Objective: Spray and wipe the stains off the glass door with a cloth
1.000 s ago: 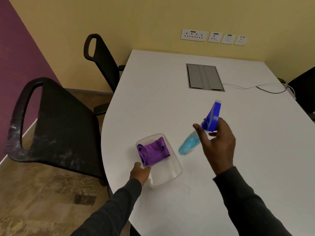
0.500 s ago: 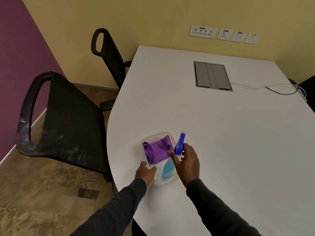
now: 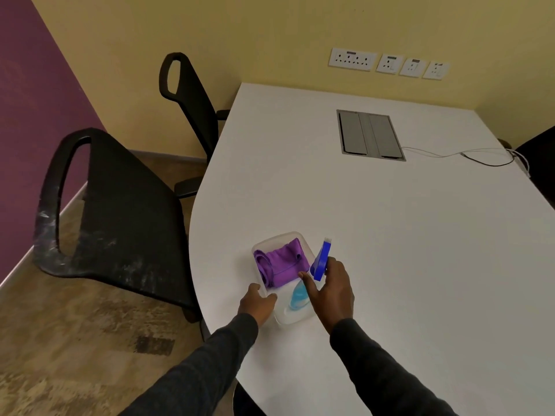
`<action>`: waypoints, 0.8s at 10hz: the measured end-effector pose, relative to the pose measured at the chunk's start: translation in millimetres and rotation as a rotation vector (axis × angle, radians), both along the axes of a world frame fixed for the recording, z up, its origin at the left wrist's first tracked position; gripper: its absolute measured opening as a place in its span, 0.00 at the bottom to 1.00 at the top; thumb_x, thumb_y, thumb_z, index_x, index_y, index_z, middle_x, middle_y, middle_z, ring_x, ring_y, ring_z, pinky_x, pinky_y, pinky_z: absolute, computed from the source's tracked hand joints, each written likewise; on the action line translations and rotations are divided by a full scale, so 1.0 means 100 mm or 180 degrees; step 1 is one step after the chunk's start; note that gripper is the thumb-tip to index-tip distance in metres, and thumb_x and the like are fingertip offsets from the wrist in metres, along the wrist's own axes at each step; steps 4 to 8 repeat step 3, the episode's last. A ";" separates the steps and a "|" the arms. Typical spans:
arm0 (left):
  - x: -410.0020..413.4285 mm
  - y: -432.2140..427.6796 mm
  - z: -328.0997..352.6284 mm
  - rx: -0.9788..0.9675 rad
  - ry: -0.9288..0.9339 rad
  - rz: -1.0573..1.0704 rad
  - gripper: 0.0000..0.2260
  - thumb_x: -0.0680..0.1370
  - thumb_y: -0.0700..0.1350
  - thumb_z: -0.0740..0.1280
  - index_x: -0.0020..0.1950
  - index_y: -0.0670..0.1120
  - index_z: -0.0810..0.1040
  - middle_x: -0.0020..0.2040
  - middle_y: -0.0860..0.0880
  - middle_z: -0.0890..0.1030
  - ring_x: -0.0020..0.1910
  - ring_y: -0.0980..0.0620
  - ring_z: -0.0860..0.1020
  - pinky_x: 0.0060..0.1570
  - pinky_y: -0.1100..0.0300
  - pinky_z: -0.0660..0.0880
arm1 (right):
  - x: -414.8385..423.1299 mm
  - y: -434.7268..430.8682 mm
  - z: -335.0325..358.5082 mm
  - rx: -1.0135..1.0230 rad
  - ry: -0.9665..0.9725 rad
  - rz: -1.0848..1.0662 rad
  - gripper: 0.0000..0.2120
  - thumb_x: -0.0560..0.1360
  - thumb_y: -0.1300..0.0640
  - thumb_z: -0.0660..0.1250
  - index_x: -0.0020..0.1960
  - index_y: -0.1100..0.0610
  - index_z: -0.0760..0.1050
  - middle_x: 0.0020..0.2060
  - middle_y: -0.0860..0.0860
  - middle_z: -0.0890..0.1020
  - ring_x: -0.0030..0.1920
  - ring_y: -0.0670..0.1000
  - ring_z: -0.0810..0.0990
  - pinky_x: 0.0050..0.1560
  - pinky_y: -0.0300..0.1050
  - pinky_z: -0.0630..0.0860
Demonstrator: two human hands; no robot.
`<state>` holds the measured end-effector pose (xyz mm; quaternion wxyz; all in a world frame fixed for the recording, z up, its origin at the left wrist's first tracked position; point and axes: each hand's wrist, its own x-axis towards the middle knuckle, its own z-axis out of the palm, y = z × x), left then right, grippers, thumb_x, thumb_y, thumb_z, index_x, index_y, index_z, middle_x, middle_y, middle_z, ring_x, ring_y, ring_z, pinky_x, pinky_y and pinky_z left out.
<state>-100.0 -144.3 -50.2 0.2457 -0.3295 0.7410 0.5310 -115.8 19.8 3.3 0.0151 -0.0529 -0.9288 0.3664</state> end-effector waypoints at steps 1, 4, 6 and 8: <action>0.05 -0.02 0.02 -0.0027 0.0058 0.0002 0.27 0.79 0.51 0.66 0.76 0.48 0.62 0.69 0.41 0.73 0.65 0.40 0.76 0.65 0.46 0.76 | 0.03 0.02 0.00 -0.0022 -0.0083 0.0002 0.31 0.75 0.39 0.69 0.71 0.55 0.68 0.63 0.50 0.77 0.55 0.46 0.73 0.55 0.40 0.73; 0.29 0.05 0.10 -0.0114 0.0226 0.0168 0.27 0.79 0.50 0.66 0.76 0.48 0.61 0.70 0.40 0.72 0.66 0.39 0.75 0.65 0.45 0.75 | 0.18 0.10 0.01 0.0106 -0.0173 0.0042 0.35 0.74 0.35 0.69 0.74 0.52 0.65 0.68 0.50 0.75 0.63 0.51 0.76 0.62 0.48 0.79; 0.29 0.05 0.10 -0.0114 0.0226 0.0168 0.27 0.79 0.50 0.66 0.76 0.48 0.61 0.70 0.40 0.72 0.66 0.39 0.75 0.65 0.45 0.75 | 0.18 0.10 0.01 0.0106 -0.0173 0.0042 0.35 0.74 0.35 0.69 0.74 0.52 0.65 0.68 0.50 0.75 0.63 0.51 0.76 0.62 0.48 0.79; 0.29 0.05 0.10 -0.0114 0.0226 0.0168 0.27 0.79 0.50 0.66 0.76 0.48 0.61 0.70 0.40 0.72 0.66 0.39 0.75 0.65 0.45 0.75 | 0.18 0.10 0.01 0.0106 -0.0173 0.0042 0.35 0.74 0.35 0.69 0.74 0.52 0.65 0.68 0.50 0.75 0.63 0.51 0.76 0.62 0.48 0.79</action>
